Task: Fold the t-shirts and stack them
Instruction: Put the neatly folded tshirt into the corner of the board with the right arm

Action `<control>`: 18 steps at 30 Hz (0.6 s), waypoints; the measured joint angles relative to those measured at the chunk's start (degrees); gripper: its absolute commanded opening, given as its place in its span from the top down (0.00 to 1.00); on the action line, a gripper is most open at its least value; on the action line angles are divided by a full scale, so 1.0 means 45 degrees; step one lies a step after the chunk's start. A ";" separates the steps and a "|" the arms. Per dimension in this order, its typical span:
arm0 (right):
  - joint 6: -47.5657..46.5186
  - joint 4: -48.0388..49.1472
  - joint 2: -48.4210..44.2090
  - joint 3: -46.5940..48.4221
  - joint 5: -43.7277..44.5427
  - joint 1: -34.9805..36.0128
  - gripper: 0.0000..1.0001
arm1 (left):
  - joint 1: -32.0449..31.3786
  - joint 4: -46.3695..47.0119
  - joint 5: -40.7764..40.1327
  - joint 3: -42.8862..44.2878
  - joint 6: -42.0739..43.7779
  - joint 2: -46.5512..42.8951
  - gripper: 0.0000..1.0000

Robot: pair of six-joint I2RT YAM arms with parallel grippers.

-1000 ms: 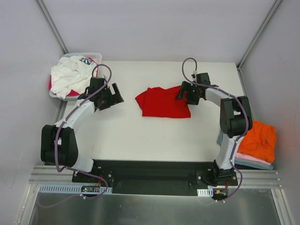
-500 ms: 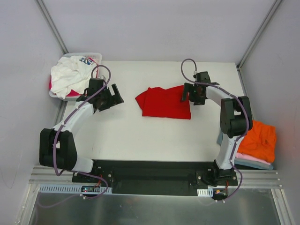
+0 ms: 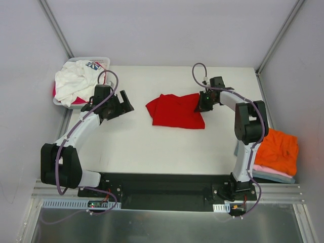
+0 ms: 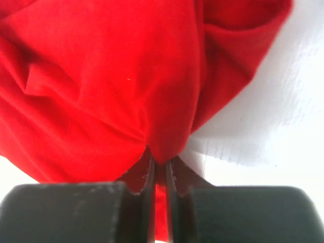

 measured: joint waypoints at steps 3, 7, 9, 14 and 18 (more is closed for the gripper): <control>0.0131 -0.0301 -0.0078 0.0000 -0.0175 0.0024 0.99 | 0.0000 0.0019 0.0000 0.0000 0.0000 -0.0126 0.07; 0.0102 -0.1341 -0.1234 -0.0432 0.0321 0.0248 0.99 | 0.0000 0.0039 0.0005 0.0000 0.0000 -0.0146 0.08; 0.0097 -0.2283 -0.2521 -0.0748 0.0704 0.0393 0.99 | 0.0000 0.0063 0.0024 0.0000 0.0000 -0.0146 0.08; 0.0112 -0.4571 -0.7227 -0.1292 0.2157 0.0413 0.99 | 0.0000 0.0272 0.0185 0.0000 -0.0005 -0.0063 0.08; 0.0136 -0.6271 -1.0224 -0.1370 0.3623 -0.0991 0.99 | 0.0000 0.0593 0.0583 0.0005 -0.0005 0.0413 0.09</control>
